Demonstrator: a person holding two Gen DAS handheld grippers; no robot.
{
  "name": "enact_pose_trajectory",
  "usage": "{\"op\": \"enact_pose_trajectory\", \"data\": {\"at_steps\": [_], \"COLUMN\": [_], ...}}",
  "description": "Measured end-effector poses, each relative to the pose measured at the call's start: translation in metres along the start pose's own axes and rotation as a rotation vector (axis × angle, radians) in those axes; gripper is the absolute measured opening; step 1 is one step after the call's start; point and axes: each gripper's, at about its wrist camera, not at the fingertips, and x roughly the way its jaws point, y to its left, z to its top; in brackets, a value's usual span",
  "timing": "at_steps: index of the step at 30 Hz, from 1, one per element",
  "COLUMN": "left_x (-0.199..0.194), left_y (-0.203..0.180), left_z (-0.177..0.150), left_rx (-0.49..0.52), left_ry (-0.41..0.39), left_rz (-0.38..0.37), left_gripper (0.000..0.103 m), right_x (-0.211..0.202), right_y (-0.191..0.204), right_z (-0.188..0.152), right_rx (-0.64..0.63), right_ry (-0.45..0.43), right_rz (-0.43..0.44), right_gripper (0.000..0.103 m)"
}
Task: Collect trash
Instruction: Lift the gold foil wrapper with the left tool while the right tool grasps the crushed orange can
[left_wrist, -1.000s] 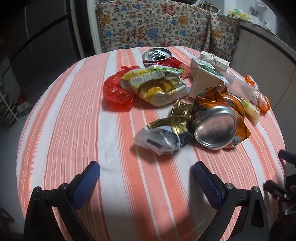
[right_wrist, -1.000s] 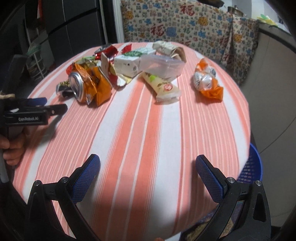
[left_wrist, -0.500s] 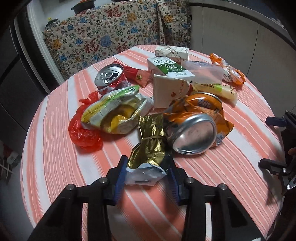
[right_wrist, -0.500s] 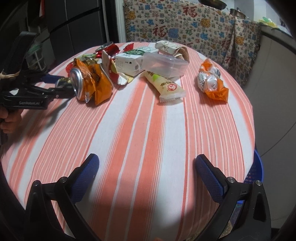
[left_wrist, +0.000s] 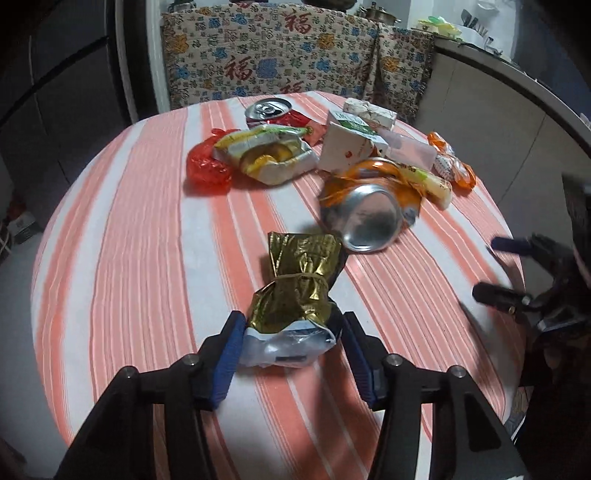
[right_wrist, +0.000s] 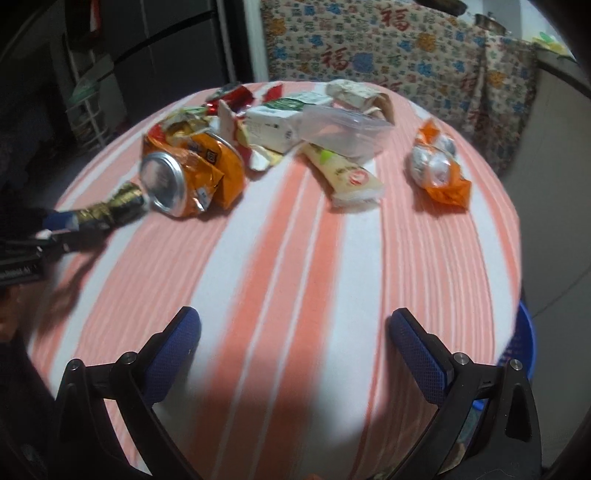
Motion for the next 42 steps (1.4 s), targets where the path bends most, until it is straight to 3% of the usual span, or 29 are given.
{"op": "enact_pose_trajectory", "data": {"at_steps": [4,8,11,15,17,19,20,30,42], "left_x": [0.006,0.012,0.009,0.007,0.004,0.001,-0.002,-0.02,-0.016], "left_y": [-0.003,0.003,0.005,0.001,0.003,0.005,0.007,-0.001,-0.036], "left_z": [0.009,0.016,0.015,0.01,0.007,0.005,0.003,0.004,-0.006], "left_rx": [0.064,0.052,0.04,0.077,0.072,0.065,0.058,-0.044,-0.005], "left_ry": [0.01,0.034,0.034,0.027,0.02,0.01,0.002,-0.044,-0.008], "left_rz": [-0.008,-0.008,-0.044,-0.01,-0.007,-0.004,0.0,-0.027,0.005], "left_gripper": [0.055,0.054,0.053,0.048,0.047,0.046,0.046,0.044,0.045], "right_x": [0.003,0.025,0.047,0.068,0.071,0.075,0.073,0.011,0.0], "right_y": [0.012,0.034,0.045,0.054,0.056,0.061,0.061,0.052,0.04], "right_z": [0.041,0.085,0.105,0.12,0.121,0.119,0.118,0.081,0.02], "right_rx": [-0.128,-0.27,-0.296,-0.297,-0.307,-0.332,-0.34,-0.268,-0.326], "right_ry": [-0.035,-0.003,0.068,0.114,0.13,0.164,0.166,0.101,0.193], "right_rz": [0.122,0.208,0.262,0.314,0.327,0.307,0.295,0.299,0.274], "right_gripper": [0.103,0.103,0.102,0.102,0.097,0.061,0.058,0.056,0.059]}}
